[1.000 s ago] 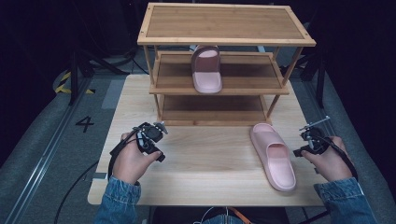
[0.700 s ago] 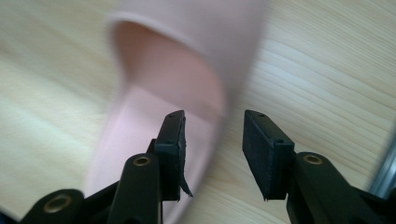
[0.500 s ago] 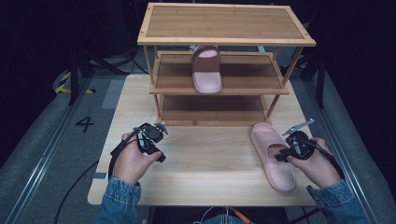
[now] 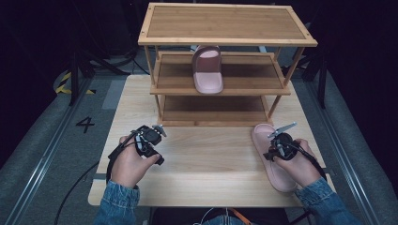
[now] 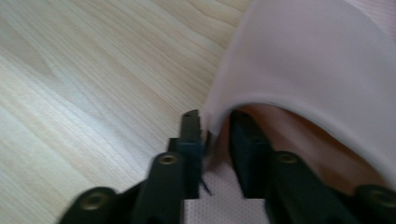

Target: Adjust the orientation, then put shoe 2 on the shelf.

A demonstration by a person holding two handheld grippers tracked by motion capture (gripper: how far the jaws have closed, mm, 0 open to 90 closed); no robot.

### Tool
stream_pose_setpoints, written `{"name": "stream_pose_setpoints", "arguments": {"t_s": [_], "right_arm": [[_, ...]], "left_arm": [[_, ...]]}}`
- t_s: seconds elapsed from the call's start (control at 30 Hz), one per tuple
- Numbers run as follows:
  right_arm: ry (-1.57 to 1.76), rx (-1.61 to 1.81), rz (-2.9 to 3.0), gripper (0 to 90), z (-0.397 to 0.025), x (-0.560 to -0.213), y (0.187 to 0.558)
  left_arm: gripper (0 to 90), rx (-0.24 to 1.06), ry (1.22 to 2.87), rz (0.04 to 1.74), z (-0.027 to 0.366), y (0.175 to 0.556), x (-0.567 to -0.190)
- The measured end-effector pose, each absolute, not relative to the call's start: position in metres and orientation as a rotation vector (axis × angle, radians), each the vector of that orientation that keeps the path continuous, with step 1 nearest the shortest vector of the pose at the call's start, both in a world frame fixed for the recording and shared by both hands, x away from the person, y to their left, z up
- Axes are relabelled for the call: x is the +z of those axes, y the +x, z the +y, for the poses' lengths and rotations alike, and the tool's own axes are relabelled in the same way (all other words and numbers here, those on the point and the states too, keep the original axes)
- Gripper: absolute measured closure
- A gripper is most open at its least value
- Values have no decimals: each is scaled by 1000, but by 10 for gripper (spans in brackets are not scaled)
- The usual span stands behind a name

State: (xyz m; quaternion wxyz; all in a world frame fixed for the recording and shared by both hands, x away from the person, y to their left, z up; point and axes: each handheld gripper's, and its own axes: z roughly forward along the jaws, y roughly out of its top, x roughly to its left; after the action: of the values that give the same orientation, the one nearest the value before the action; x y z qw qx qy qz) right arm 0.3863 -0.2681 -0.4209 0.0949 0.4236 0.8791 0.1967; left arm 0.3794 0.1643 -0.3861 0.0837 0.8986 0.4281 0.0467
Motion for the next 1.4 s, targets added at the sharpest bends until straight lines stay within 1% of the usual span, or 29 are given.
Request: {"name": "stream_pose_setpoints", "arguments": {"t_s": [0.17,0.67,0.9,1.03,1.4], "right_arm": [[1245,562,2631,851,-269,-417,384],[1166,641,2713,855,-266,-388,371],[1118,660,2716,855,-265,-356,371],[1080,667,2714,855,-263,-333,373],[1011,735,2733,854,-258,-285,379]], "left_arm": [[334,138,2684,1280,166,380,-386],[333,124,2672,1292,171,380,-386],[315,98,2674,1302,178,384,-383],[316,99,2672,1309,183,386,-385],[316,106,2659,1319,191,389,-384]]}}
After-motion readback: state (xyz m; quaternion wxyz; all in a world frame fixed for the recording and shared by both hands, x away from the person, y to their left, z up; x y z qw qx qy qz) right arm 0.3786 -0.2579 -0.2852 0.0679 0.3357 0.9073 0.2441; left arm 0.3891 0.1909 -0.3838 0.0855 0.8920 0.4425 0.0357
